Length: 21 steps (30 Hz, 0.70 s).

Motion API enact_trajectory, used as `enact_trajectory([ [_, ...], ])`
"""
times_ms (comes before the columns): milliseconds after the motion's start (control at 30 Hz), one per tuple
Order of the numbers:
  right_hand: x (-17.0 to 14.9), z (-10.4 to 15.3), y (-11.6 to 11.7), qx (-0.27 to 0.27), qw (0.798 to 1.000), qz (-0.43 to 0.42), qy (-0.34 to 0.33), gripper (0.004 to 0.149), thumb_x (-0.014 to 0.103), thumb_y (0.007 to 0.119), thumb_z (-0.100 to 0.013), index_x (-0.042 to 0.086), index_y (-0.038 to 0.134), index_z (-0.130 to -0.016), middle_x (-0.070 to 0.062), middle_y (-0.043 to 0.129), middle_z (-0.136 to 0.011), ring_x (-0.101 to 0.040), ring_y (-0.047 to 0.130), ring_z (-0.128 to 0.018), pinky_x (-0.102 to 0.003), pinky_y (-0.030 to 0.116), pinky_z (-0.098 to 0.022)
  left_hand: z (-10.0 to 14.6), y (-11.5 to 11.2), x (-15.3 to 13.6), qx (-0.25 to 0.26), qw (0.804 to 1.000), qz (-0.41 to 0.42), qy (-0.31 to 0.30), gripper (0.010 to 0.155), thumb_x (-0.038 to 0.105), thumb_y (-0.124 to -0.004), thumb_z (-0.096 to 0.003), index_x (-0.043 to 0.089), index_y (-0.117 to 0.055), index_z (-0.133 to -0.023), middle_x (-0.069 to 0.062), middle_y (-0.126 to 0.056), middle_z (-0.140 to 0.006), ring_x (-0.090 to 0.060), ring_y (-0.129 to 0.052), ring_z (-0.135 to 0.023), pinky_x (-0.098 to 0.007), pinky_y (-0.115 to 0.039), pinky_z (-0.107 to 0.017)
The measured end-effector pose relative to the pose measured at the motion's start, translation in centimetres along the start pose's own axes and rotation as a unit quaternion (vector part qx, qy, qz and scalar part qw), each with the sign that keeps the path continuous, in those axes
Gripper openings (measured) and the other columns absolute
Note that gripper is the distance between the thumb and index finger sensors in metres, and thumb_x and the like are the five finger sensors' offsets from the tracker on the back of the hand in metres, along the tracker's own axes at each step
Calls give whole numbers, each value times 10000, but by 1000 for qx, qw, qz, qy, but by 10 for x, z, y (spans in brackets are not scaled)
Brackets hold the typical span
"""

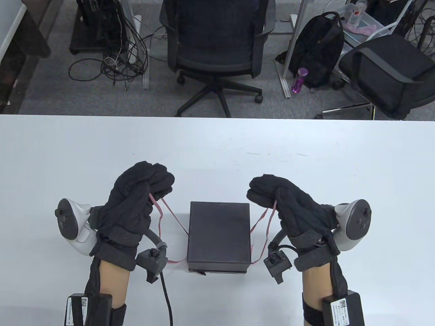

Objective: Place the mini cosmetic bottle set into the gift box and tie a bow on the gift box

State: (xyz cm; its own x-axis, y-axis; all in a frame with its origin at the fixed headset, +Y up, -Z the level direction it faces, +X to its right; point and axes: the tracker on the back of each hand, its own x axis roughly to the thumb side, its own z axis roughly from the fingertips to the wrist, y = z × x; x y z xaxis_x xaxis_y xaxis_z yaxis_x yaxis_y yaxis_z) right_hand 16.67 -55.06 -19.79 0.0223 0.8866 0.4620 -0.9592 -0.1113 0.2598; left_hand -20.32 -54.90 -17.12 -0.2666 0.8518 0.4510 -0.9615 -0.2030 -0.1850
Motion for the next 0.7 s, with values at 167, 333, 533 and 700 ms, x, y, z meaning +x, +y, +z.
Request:
enact_trajectory([
  [167,14,1,-3,-35,998,47,-32,481,273,611,-614,-26,750,-965,-314,789,-934,-443,892,-776,-568,778,-591,-1,-14,13,-7,996,-94,-3,425,357,-672,-605,343,-690,-1029,37,-841,-985,-176,-987,-857,-383,-865,-688],
  [333,25,-1,-5,-67,995,65,-41,489,278,611,-609,-21,740,-975,-319,784,-934,-436,895,-776,-560,785,-588,1,-20,9,-8,995,-104,8,426,350,-683,-601,319,-705,-1025,31,-856,-971,-175,-1001,-842,-374,-876,-676],
  [533,20,-2,-2,-50,996,61,-37,487,283,611,-610,-12,743,-975,-306,787,-943,-432,894,-782,-563,781,-592,2,-26,11,-16,993,-112,9,429,351,-682,-602,312,-705,-1028,28,-855,-974,-178,-999,-848,-378,-874,-678],
  [700,26,-3,2,-49,996,55,-51,489,284,609,-609,-11,739,-977,-309,789,-936,-426,898,-780,-558,783,-594,3,-27,10,-20,993,-114,13,429,349,-683,-602,308,-707,-1029,24,-856,-974,-183,-999,-847,-381,-873,-678],
])
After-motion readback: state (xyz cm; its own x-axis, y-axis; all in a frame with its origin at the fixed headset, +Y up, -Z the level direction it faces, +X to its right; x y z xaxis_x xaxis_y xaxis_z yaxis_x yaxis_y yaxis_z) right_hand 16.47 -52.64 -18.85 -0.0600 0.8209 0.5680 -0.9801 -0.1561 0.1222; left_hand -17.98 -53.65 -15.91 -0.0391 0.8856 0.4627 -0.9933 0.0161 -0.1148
